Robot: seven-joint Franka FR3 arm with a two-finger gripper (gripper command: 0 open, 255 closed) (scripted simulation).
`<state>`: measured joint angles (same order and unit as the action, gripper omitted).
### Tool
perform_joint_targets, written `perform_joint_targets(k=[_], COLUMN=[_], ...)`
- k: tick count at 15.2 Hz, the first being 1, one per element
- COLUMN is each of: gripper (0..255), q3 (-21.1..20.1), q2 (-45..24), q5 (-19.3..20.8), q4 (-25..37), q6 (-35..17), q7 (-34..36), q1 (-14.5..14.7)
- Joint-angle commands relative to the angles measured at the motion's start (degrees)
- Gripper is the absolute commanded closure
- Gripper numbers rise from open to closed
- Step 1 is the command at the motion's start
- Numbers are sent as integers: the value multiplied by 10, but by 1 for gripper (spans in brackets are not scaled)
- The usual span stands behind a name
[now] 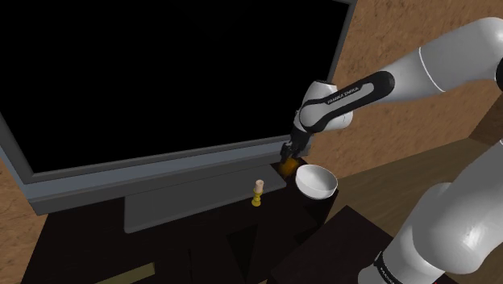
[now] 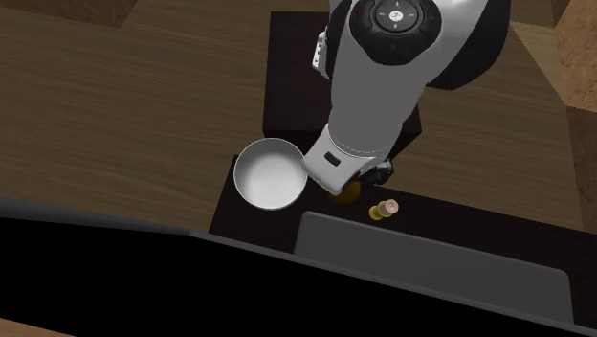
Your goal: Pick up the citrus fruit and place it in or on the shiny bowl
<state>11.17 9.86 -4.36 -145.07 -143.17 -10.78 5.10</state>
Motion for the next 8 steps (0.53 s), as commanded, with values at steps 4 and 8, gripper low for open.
perform_joint_targets(k=[4, 8], gripper=[255, 255], q3=[46, 87], q2=[12, 14], q5=[3, 5], q4=[1, 11], q6=[17, 33], q7=[-74, -138], q1=[-31, -57])
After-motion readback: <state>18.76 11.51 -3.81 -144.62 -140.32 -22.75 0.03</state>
